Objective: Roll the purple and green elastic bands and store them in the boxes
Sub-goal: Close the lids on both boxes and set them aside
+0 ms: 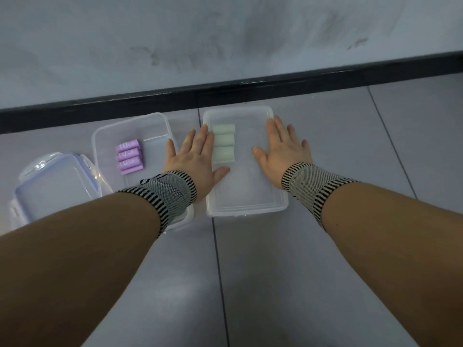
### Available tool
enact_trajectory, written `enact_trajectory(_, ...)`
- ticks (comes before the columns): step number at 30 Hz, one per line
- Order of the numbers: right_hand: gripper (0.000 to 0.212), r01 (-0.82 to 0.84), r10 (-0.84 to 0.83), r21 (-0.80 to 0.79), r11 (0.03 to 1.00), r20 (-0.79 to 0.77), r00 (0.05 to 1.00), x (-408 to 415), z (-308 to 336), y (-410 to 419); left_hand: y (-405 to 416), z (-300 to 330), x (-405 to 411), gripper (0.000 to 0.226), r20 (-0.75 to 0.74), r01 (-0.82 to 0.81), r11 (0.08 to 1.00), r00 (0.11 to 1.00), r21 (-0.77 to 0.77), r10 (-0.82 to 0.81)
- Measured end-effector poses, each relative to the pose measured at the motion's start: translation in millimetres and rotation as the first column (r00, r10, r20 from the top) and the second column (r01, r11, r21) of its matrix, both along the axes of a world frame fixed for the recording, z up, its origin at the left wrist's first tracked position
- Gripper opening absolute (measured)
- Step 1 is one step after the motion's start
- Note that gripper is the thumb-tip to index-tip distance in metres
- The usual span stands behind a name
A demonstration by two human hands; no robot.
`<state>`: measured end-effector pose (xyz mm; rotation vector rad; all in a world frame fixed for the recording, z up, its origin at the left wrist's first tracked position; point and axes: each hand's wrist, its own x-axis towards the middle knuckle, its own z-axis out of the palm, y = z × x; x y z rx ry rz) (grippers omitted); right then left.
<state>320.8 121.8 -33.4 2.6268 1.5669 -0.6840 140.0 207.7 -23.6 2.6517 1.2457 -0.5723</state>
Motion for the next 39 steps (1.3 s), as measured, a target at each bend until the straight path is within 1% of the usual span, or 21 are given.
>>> enact_trajectory(1,0.07,0.007,-0.007,0.004,1.0,-0.014,1.0,0,3,-1,-1,3,0,0.082,-0.01,0.006,1.0,1.0,0.005,-0.006)
enact_trajectory(3,0.071,0.015,-0.014,0.041,0.999,-0.031,0.999,-4,11,-6,-5,10,-3,0.081,0.018,0.029,0.999,0.999,0.034,-0.03)
enact_trajectory(5,0.072,-0.029,0.029,0.063,0.998,-0.003,1.0,-12,19,-19,-10,17,-10,0.079,0.039,0.075,0.996,0.996,0.052,-0.077)
enact_trajectory(8,0.075,-0.121,0.12,0.007,0.993,0.044,0.992,-27,18,-51,-27,20,-27,0.078,-0.063,0.158,0.987,0.986,0.042,-0.155)
enact_trajectory(10,0.076,-0.125,0.127,-0.044,0.991,0.047,0.991,-28,13,-62,-35,18,-32,0.079,-0.113,0.171,0.985,0.979,0.003,-0.17)
enact_trajectory(12,0.076,-0.121,0.123,-0.055,0.991,0.037,0.992,-25,9,-61,-35,18,-31,0.08,-0.112,0.155,0.988,0.982,-0.008,-0.155)
enact_trajectory(17,0.075,-0.177,0.181,-0.08,0.981,0.048,0.982,-9,11,-43,-25,17,-18,0.08,-0.106,0.094,0.995,0.99,-0.036,-0.097)
enact_trajectory(22,0.075,-0.194,0.201,-0.11,0.975,0.047,0.979,6,14,-24,-10,17,-6,0.08,-0.088,0.067,0.996,0.994,-0.051,-0.072)
enact_trajectory(31,0.076,-0.205,0.211,-0.089,0.975,0.059,0.976,18,7,-2,13,15,4,0.081,-0.071,0.041,0.998,0.996,-0.053,-0.044)
enact_trajectory(39,0.076,-0.203,0.206,-0.054,0.978,0.06,0.977,18,3,1,16,13,5,0.081,-0.055,0.031,0.998,0.998,-0.049,-0.033)
